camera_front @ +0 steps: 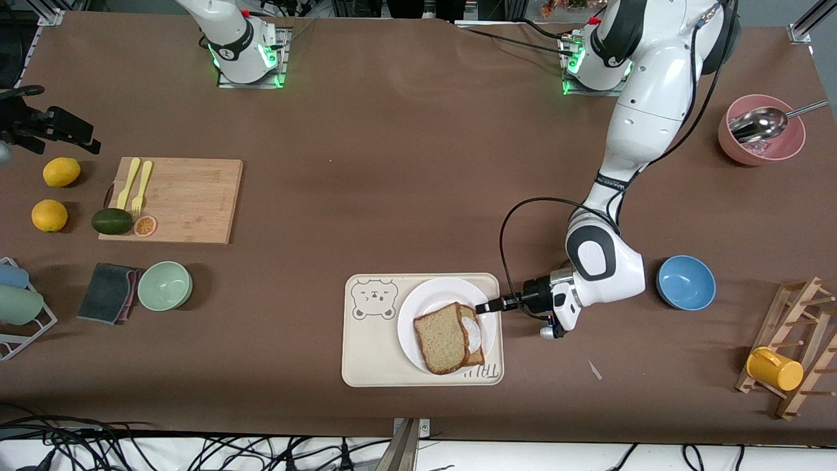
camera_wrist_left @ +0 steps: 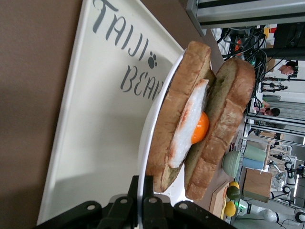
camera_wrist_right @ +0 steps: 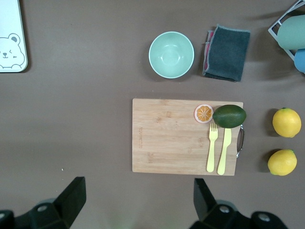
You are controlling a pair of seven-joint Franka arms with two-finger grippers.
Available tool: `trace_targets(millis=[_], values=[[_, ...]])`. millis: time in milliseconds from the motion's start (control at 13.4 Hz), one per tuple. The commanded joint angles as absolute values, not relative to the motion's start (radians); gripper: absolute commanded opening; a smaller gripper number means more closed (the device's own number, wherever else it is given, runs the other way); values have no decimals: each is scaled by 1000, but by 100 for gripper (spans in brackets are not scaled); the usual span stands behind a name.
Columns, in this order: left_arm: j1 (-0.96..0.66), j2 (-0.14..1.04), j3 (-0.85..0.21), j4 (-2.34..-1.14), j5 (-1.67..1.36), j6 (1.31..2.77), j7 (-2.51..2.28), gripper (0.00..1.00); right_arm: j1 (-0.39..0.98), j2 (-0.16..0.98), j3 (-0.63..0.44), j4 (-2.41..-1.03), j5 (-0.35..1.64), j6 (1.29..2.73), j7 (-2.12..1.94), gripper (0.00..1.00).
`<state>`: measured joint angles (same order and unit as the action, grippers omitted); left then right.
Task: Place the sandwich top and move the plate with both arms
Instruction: 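Slide the plate with the left gripper onto the bear tray, then open the left gripper and release the plate rim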
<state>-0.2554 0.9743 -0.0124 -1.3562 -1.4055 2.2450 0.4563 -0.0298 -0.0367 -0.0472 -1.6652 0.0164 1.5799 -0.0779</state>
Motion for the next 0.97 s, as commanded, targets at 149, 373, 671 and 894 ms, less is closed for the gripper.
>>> trace_targets(millis=[149, 373, 671, 894], values=[[-259, 1023, -2, -1272, -1373, 2238, 422, 0, -41, -37, -38, -1655, 17, 1568, -75, 100], [-274, 1029, 3, -1266, -1373, 2301, 391, 3, -41, -37, -38, -1655, 17, 1566, -75, 100], [-279, 1032, 3, -1267, -1355, 2312, 394, 28, -41, -37, -38, -1655, 17, 1568, -75, 100], [-278, 1025, 3, -1267, -1305, 2306, 382, 47, -41, -37, -38, -1655, 17, 1568, -75, 100]])
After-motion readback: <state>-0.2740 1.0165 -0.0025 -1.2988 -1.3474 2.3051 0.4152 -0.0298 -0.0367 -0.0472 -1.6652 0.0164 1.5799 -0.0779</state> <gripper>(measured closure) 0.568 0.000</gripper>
